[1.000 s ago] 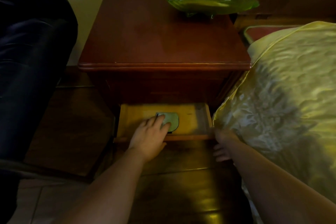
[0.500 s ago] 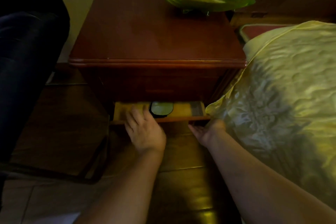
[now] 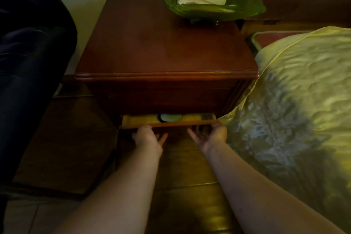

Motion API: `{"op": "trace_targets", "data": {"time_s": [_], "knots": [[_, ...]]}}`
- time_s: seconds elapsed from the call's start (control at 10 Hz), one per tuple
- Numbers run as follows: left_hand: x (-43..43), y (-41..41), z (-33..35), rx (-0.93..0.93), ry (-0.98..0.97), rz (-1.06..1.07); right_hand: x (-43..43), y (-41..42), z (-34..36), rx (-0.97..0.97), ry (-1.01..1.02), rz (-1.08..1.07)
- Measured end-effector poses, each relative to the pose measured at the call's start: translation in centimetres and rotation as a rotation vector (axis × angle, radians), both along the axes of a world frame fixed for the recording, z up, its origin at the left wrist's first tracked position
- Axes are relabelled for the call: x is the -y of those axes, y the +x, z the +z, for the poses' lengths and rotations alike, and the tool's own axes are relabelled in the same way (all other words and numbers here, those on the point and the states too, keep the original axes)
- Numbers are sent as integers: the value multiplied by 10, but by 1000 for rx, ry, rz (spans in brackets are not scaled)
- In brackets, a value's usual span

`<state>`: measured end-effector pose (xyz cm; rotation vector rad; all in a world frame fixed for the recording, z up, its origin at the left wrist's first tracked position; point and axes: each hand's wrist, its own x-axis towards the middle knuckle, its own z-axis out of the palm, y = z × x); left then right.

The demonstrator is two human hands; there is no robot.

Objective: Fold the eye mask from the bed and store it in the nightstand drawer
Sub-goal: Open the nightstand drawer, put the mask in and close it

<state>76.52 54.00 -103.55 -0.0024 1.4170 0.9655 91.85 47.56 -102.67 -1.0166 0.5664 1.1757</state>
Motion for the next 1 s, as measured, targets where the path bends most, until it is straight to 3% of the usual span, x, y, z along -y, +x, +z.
{"op": "trace_targets", "data": {"time_s": [0.1,0.2,0.5,0.6,0.7,0.8,1.0], "knots": [[-29,-7,13,91,85,9,-9,0,-1,-18,125,56],[-38,-12,18,135,90,11,-11,-1,-7,85,59,211],[-33,-4,13,103,105,46,-14,2,-18,119,54,262],[-34,-5,13,89,100,29,-13,9,-23,248,-62,327],[-35,-7,14,93,93,35,-2,30,-34,708,-386,525],[-31,-7,12,86,114,21,9,50,-51,1140,-531,711],[-25,-8,11,1,111,-83,9,57,-53,1217,-503,883]]}}
